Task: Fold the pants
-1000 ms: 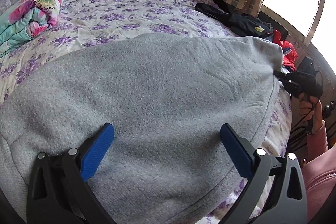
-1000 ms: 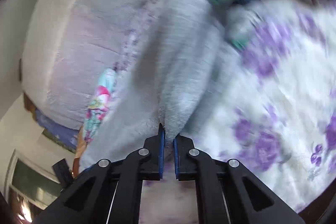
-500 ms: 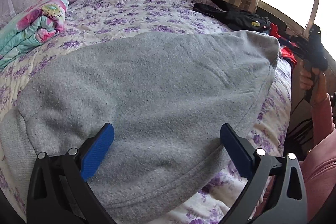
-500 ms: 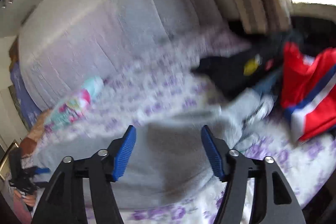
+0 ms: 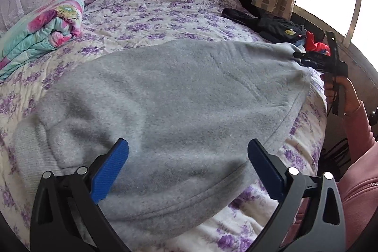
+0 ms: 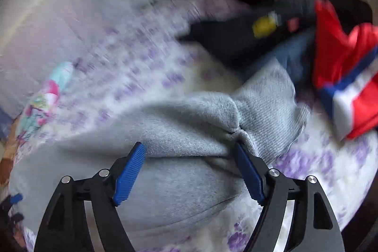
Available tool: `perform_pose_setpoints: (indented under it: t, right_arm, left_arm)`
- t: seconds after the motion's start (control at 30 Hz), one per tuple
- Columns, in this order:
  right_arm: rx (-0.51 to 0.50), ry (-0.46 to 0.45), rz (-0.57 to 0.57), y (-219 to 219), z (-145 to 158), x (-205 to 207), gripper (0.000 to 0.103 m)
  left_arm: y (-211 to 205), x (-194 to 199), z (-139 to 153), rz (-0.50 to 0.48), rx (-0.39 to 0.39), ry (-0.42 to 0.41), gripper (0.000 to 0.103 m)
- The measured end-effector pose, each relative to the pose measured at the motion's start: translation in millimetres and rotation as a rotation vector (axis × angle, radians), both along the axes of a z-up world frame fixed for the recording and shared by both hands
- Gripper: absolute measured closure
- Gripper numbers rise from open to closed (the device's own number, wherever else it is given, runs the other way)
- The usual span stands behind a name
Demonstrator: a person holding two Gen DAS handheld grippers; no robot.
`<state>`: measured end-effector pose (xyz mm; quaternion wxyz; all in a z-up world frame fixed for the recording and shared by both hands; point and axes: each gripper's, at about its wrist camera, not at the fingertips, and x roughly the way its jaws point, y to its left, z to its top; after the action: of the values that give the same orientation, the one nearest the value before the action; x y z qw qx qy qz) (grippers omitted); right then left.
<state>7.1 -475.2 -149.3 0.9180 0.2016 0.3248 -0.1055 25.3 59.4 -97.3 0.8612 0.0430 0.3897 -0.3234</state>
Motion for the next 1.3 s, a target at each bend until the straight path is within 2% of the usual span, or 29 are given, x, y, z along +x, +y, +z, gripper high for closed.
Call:
perform_pose_setpoints:
  t: [0.1,0.17,0.27,0.37,0.43,0.5,0.57,0.67,0.73,0.83,0.87,0.93,0.97,1.03,1.1,1.17,1.2,1.23,1.27,1.3]
  right_arm:
    - [-0.088,0.006,0.009,25.4,27.2,3.2,0.024]
    - [-0.122,-0.095,0.088,53.0,53.7,-1.7,0.024]
    - [-0.148,-0.183,0.283,100.6,81.2,1.5,0.024]
    - [-0.094,-0.220,0.530,152.5,88.9,15.9,0.024]
    - [-0.086,-0.202,0.652,186.5,86.3,28.5,0.024]
    - [-0.112,-0.168,0.714,213.2,85.3,38.8,0.024]
    - [-0.089,-0.130,0.795,233.6,84.0,51.1,0.024]
    - [0.031,-0.060,0.918,256.9,82.0,67.9,0.024]
    - [0.090,-0.014,0.990,275.3,82.0,77.0,0.024]
    - [0.108,0.024,1.101,310.6,86.0,84.1,0.024]
    - [0.123,0.040,1.155,323.6,86.8,83.4,0.024]
    - [0.133,0.056,1.321,358.0,88.7,70.9,0.024]
    - [0.089,0.040,1.395,374.1,89.8,59.1,0.024]
    - [-0.116,-0.030,1.536,409.2,86.6,23.6,0.024]
    - [-0.303,-0.074,1.605,435.1,76.4,-2.1,0.024]
    - [-0.511,-0.083,1.615,461.5,56.6,-20.5,0.026]
    - [-0.591,-0.082,1.601,470.6,48.5,-23.0,0.037]
    - [-0.686,-0.075,1.580,479.2,39.5,-23.2,0.064]
    - [-0.714,-0.059,1.559,481.9,36.9,-17.8,0.072]
    - [-0.662,-0.032,1.547,480.7,41.1,-8.7,0.077]
  left_arm:
    - [21.3,-9.9,10.1,0.042,0.004,-0.023,0.004]
    - [42.0,-21.3,22.7,0.087,0.012,-0.071,0.004]
    - [69.0,-27.0,33.4,0.165,0.007,-0.103,0.004]
    - [89.4,-21.6,31.0,0.219,-0.031,-0.081,0.004]
    - [95.4,-15.2,25.2,0.239,-0.051,-0.040,0.004]
    - [98.5,-6.6,15.1,0.268,-0.033,0.011,0.004]
    - [104.0,2.5,5.3,0.287,-0.031,0.060,0.004]
    - [116.3,16.9,-5.8,0.278,-0.126,0.145,0.004]
    - [123.9,25.7,-6.4,0.267,-0.198,0.165,0.004]
    - [135.1,41.3,-6.2,0.236,-0.294,0.188,0.004]
    - [136.6,47.9,-6.8,0.238,-0.305,0.201,0.004]
    - [140.2,63.3,-8.8,0.244,-0.318,0.233,0.005]
    - [142.4,72.4,-9.8,0.244,-0.336,0.256,0.005]
    - [145.6,85.0,-12.0,0.237,-0.379,0.288,0.005]
    - [148.4,93.7,-13.3,0.224,-0.426,0.301,0.005]
    - [149.4,95.6,-12.6,0.225,-0.442,0.290,0.005]
    - [150.2,94.1,-12.0,0.228,-0.444,0.283,0.005]
    - [152.2,91.4,-10.8,0.232,-0.444,0.270,0.005]
    - [155.0,89.6,-9.8,0.236,-0.447,0.257,0.005]
    - [159.1,86.6,-8.4,0.242,-0.453,0.239,0.005]
